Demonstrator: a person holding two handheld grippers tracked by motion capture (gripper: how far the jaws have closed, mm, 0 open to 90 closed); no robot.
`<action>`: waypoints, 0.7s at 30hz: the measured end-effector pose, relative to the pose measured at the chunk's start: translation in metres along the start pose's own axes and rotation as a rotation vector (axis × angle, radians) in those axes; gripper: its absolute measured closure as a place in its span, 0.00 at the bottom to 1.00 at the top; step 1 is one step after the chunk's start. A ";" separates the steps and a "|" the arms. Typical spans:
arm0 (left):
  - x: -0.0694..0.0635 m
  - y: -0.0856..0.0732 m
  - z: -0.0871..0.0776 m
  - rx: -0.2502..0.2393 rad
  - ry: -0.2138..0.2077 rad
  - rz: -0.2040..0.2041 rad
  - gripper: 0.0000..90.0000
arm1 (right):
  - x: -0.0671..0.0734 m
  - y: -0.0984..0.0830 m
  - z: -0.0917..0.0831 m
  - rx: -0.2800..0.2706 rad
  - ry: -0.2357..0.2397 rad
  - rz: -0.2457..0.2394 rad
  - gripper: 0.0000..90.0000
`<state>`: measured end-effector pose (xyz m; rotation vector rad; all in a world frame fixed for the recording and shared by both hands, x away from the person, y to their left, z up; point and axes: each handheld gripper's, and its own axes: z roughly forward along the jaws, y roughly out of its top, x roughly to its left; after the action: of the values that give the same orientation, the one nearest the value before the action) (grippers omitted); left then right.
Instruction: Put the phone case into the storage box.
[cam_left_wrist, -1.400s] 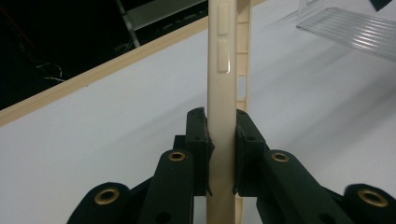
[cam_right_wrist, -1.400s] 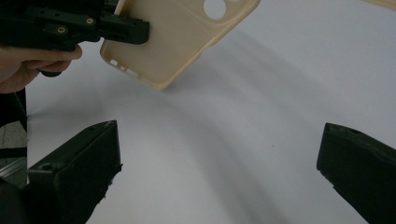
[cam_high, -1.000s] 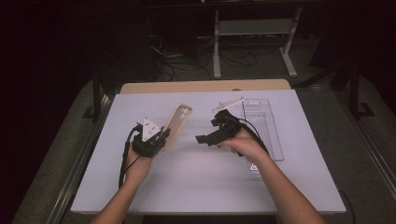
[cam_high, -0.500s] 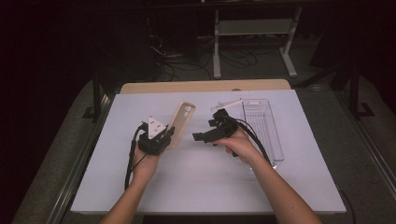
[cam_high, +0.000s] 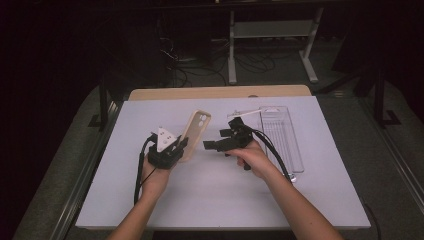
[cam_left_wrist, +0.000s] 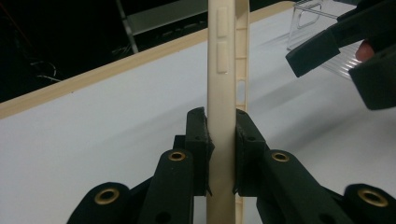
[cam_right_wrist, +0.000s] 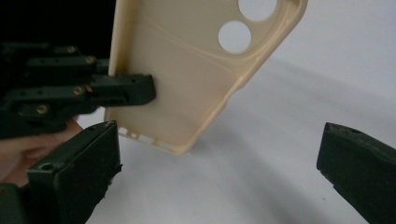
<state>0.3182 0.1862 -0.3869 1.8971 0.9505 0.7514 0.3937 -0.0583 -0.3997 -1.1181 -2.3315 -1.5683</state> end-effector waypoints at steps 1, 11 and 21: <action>0.000 0.000 0.000 0.005 0.000 0.010 0.88 | 0.000 0.000 0.000 -0.012 0.008 0.008 0.00; -0.010 0.000 0.002 -0.003 -0.002 0.012 0.88 | -0.004 -0.001 0.000 -0.091 0.074 0.057 0.00; -0.015 0.000 0.003 -0.006 -0.010 0.031 0.88 | -0.005 -0.004 0.004 -0.121 0.130 0.168 0.00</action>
<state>0.3129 0.1723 -0.3900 1.9123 0.9132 0.7611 0.3958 -0.0582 -0.4068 -1.1653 -2.0291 -1.6836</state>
